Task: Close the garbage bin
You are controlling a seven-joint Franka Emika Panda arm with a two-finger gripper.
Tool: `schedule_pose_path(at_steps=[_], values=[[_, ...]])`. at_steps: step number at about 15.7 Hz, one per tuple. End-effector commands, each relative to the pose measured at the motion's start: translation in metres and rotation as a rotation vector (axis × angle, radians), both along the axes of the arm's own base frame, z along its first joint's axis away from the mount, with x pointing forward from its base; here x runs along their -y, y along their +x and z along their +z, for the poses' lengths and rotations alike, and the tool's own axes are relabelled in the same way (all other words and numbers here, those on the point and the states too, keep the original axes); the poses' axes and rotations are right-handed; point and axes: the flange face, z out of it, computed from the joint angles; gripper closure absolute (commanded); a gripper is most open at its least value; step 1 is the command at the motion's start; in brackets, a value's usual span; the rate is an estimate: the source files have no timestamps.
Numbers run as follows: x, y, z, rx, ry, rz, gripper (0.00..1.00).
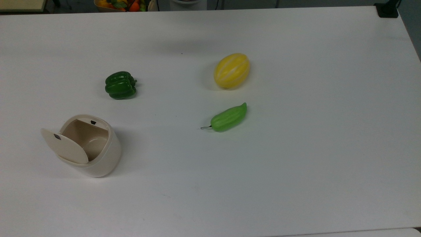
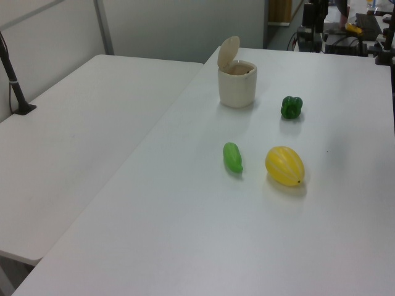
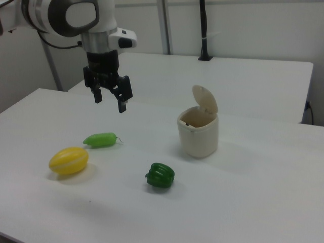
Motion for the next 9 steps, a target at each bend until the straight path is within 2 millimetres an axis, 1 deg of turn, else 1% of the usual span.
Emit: schedule_pose_path(at_steps=[1, 6, 9], values=[[0.0002, -0.0103, 0.0065, -0.024, -0.010, -0.009, 0.00], [0.0015, -0.0105, 0.0065, -0.024, -0.007, -0.011, 0.00], [-0.0012, -0.0075, 0.0027, -0.026, 0.004, -0.011, 0.00]])
